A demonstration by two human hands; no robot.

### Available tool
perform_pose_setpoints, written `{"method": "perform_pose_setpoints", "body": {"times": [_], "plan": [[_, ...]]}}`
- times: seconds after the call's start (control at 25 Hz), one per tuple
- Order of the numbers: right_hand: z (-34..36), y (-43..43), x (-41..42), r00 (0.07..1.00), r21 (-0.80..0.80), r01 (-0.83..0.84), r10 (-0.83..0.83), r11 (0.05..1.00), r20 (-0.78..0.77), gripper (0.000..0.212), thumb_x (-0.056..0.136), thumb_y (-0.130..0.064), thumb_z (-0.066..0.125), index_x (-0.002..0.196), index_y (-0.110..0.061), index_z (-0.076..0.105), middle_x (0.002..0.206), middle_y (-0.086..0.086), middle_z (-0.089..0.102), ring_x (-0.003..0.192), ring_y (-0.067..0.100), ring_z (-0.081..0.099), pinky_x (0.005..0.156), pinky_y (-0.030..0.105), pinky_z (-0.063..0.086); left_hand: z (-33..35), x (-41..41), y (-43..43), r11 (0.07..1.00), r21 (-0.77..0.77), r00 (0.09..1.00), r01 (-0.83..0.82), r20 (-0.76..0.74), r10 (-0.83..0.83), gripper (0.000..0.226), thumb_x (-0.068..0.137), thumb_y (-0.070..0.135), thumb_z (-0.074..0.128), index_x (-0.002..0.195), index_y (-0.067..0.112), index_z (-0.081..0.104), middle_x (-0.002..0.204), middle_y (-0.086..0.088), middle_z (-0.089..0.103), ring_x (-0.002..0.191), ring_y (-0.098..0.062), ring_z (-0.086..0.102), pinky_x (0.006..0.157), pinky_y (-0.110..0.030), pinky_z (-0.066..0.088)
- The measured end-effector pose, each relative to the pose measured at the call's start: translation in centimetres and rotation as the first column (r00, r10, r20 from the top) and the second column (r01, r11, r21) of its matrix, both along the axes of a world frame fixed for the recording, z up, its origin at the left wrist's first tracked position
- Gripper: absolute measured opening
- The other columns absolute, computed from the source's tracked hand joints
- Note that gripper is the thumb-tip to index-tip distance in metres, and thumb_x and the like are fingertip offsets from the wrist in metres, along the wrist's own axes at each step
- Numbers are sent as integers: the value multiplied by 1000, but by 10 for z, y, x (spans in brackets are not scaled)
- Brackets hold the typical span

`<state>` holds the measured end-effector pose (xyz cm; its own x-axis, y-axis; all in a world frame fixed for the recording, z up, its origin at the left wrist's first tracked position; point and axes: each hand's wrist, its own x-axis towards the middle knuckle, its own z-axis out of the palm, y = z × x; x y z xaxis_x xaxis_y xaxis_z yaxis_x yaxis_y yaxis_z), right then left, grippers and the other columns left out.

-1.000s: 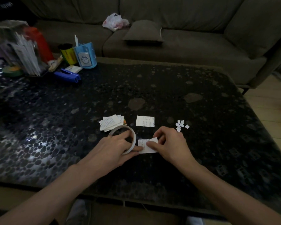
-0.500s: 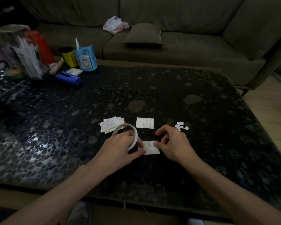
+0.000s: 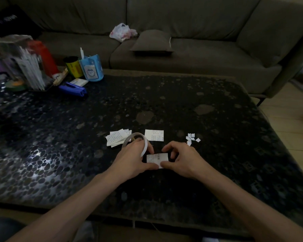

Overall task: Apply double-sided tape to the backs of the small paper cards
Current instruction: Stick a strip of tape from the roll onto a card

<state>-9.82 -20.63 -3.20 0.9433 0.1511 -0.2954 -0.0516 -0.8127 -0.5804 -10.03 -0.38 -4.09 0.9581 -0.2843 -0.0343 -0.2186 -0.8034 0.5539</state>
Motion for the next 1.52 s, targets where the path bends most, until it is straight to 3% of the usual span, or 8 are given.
{"method": "perform_pose_setpoints", "body": {"times": [0.08, 0.24, 0.44, 0.64, 0.92, 1.08, 1.28, 1.52], "plan": [[0, -1, -1, 1000, 8, -23, 23, 1000, 20, 45, 87, -37, 83, 125, -40, 60, 101, -13, 57, 86, 5, 60, 71, 20, 48, 0, -2, -2, 998, -55, 1000, -5, -29, 3, 40, 75, 47, 89, 100, 38, 58, 96, 16, 62, 77, -2, 59, 67, -29, 55], [0, 0, 0, 998, 35, -34, 32, 999, 50, 25, 91, -36, 79, 111, -39, 64, 101, -15, 57, 85, 2, 57, 67, 18, 43, 1, -4, 0, 988, -150, 998, -27, -67, 17, 45, 78, 37, 89, 114, 35, 62, 98, 13, 68, 82, -6, 67, 80, -36, 60], [4, -1, 1, 998, 225, 27, -40, 974, 53, 9, 91, -40, 78, 96, -40, 70, 98, -13, 69, 87, 2, 65, 69, 16, 45, 7, -1, 5, 924, -377, 994, -57, -112, 15, 5, 90, 34, 79, 93, 30, 78, 86, 8, 76, 80, -7, 72, 75, -37, 61], [9, 7, -5, 988, 523, 128, -153, 843, 6, 6, 90, -40, 78, 92, -34, 78, 90, -23, 76, 85, -7, 72, 71, 17, 53, 17, -4, 6, 810, -544, 969, -219, -217, 116, 13, 96, 35, 72, 105, 30, 81, 77, -1, 78, 66, -7, 70, 57, -15, 52], [18, 20, -9, 955, 621, 170, -284, 765, 88, 10, 90, -40, 79, 96, -32, 78, 92, -16, 78, 88, -2, 73, 82, 25, 59, 34, -5, 0, 771, -588, 965, -244, -72, 251, 15, 93, 28, 76, 97, 16, 83, 80, 1, 78, 72, -11, 74, 63, -26, 59], [20, 21, -7, 958, 609, 163, -273, 777, 92, 5, 91, -38, 78, 92, -33, 77, 90, -19, 77, 86, -4, 73, 80, 23, 57, 34, -9, 1, 733, -628, 965, -262, -158, 210, 15, 94, 31, 74, 94, 17, 82, 56, 6, 67, 51, 0, 59, 50, -12, 44], [20, 24, -8, 971, 686, 120, -228, 717, 68, 10, 91, -40, 77, 100, -36, 76, 96, -20, 78, 91, -4, 74, 77, 19, 59, 36, -7, 5, 718, -649, 967, -251, -141, 211, 13, 95, 30, 74, 99, 21, 81, 81, 5, 79, 71, -4, 73, 60, -14, 51], [21, 24, -6, 966, 680, 121, -244, 723, 88, 5, 94, -35, 74, 98, -34, 77, 94, -17, 79, 91, 1, 75, 88, 35, 62, 33, -7, 2, 666, -685, 956, -294, -198, 219, 13, 94, 31, 74, 96, 21, 82, 64, 1, 72, 53, -4, 61, 50, -14, 45]]}}
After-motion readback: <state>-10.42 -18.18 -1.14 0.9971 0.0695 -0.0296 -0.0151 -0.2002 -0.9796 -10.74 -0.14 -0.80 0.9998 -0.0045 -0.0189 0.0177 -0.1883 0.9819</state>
